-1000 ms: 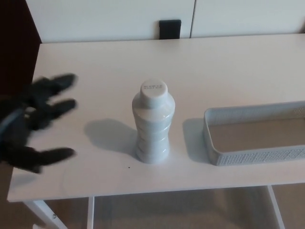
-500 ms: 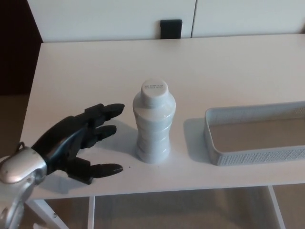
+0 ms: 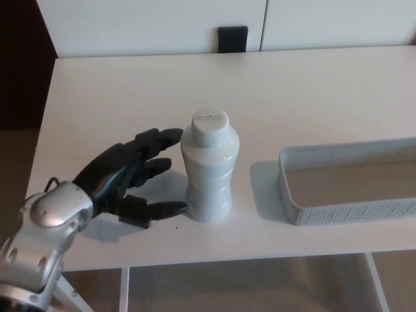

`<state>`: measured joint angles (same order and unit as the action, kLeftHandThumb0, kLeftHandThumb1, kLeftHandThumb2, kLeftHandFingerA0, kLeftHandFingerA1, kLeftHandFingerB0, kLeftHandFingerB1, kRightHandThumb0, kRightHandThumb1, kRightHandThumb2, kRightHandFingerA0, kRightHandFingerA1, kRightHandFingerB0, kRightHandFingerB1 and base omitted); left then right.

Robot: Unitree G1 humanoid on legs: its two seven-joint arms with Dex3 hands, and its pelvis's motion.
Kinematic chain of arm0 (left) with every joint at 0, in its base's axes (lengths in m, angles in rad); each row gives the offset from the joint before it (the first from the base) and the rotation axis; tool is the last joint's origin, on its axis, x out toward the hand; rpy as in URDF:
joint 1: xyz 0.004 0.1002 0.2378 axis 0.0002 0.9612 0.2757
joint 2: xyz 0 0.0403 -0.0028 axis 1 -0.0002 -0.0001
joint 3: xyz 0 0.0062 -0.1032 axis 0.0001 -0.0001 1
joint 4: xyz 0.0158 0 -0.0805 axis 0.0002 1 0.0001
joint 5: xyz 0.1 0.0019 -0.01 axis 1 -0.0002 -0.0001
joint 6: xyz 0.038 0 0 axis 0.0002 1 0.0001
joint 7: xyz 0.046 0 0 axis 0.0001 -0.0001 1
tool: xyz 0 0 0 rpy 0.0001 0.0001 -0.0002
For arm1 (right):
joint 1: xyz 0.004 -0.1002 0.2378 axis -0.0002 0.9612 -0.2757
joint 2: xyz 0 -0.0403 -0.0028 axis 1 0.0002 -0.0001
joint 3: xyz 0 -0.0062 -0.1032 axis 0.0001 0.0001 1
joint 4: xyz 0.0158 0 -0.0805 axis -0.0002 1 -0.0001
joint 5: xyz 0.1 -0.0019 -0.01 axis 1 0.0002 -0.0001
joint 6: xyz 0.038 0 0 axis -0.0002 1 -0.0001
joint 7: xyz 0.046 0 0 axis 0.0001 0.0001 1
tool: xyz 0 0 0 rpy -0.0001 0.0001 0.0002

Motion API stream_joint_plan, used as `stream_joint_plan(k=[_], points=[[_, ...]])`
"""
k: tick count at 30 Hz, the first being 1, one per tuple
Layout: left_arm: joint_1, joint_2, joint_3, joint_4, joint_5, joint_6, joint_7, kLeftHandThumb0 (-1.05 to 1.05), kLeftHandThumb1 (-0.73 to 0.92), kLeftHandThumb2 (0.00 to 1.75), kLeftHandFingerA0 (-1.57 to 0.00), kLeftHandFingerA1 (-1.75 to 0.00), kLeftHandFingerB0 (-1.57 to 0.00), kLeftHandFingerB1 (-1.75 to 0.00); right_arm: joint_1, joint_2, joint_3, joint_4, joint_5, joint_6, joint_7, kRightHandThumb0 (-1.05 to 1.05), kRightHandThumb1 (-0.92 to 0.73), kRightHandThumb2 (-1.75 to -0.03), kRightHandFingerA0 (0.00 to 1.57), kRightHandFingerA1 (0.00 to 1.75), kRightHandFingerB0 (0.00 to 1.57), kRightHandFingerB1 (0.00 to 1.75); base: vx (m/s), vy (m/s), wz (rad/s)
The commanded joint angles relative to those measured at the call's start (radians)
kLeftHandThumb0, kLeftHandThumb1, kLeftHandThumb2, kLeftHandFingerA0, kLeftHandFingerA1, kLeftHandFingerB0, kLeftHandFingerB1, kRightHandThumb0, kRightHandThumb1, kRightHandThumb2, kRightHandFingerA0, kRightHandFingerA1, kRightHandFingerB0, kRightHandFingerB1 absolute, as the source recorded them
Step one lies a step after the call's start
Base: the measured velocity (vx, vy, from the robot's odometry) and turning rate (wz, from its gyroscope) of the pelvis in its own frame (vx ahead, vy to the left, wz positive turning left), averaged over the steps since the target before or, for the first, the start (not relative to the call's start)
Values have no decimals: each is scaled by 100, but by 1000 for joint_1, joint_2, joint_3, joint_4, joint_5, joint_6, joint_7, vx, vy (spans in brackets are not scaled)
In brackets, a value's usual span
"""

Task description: The robot walk up to a desk on which a bottle is kept on the left hand side and a container is kept on the right hand side. The robot uses its left hand to pick up the bottle and places it in the container.

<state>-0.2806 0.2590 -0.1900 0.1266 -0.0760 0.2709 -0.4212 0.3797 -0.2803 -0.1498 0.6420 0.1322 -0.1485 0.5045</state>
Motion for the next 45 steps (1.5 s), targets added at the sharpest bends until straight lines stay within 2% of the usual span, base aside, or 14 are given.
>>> stream_joint_plan(k=[1, 4, 9, 10, 12, 18, 20, 21, 23, 24, 30, 37, 43, 45], points=[[-45, -39, -19, 10, 43, 44, 41, -48, 33, 70, -1, -25, 0, -17, 0, -5, -6, -15, 10, 1, 0, -29, -60, -58, 0, 8, 0, 7, 0, 0, 0], [-65, -67, -37, 19, 54, 54, 50, -50, 43, 52, -7, -26, 0, -22, -1, -1, -6, -18, 12, -2, 2, -31, -50, -79, 0, 8, 0, 3, 0, 0, 0], [-113, -150, -99, 46, 106, 78, 106, -54, 40, 63, -9, -36, -4, -16, -6, 2, -3, -30, 6, 3, -9, -30, -59, -58, 0, 10, 0, 11, 0, 0, 0], [-133, -172, -130, 71, 142, 74, 134, -56, 47, 55, -44, -39, 0, -21, -5, 3, -3, -40, 8, 9, -9, -32, -49, -79, 0, 12, 0, 7, 0, 0, 0], [-153, -195, -151, 93, 169, 88, 162, -62, 39, 74, -46, -50, -2, -12, -3, 3, 1, -52, 1, 16, -15, -33, -49, -79, 0, 13, 0, 9, 0, 0, 0], [-211, -296, -227, 182, 258, 124, 276, -55, 43, 68, -82, -58, -7, -30, -7, 9, 3, -83, 15, 31, -4, -31, -60, -58, 0, 9, 0, 11, 0, 0, 0], [-216, -309, -236, 190, 272, 126, 291, -41, 59, 58, -100, -54, -18, -28, -12, 11, 5, -84, 12, 28, -9, -31, -60, -58, 0, 11, 0, 12, 0, 0, 0], [-203, -354, -233, 208, 278, 90, 353, -10, 81, 67, -106, -113, -68, -45, -35, 11, -7, -47, 33, 8, 21, -30, -54, -80, 0, 7, 0, 0, 0, 0, 0], [-191, -376, -225, 212, 279, 65, 385, -5, 84, 65, -100, -124, -78, -49, -47, 10, -15, -34, 45, 6, 36, -29, -54, -80, 0, 6, 0, 0, 0, 0, 0], [-181, -376, -203, 202, 272, 58, 399, -8, 83, 68, -92, -132, -82, -87, -58, 4, -11, -29, 34, 5, 29, -30, -55, -80, 0, 7, 0, 0, 0, 0, 0], [-180, -348, -167, 184, 283, 45, 414, -8, 87, 67, -89, -134, -66, -101, -58, -10, 7, -77, -4, 35, -4, -30, -54, -78, 0, 8, 0, 2, 0, 0, 0], [-245, -327, -82, 119, 276, 57, 432, -8, 85, 67, -102, -118, -77, -89, -68, -18, 11, -103, -11, 76, -10, -31, -53, -78, 0, 8, 0, 5, 0, 0, 0], [-380, -364, 4, 72, 237, 56, 445, -8, 86, 67, -95, -141, -74, -106, -90, -30, 19, -100, -26, 82, -21, -35, -51, -79, 0, 13, 1, 10, 0, 0, 0], [-412, -375, 9, 45, 241, 72, 447, -14, 80, 73, -111, -130, -81, -102, -86, -29, 19, -115, -24, 93, -25, -34, -51, -78, 0, 12, 1, 10, 0, 0, 0]])
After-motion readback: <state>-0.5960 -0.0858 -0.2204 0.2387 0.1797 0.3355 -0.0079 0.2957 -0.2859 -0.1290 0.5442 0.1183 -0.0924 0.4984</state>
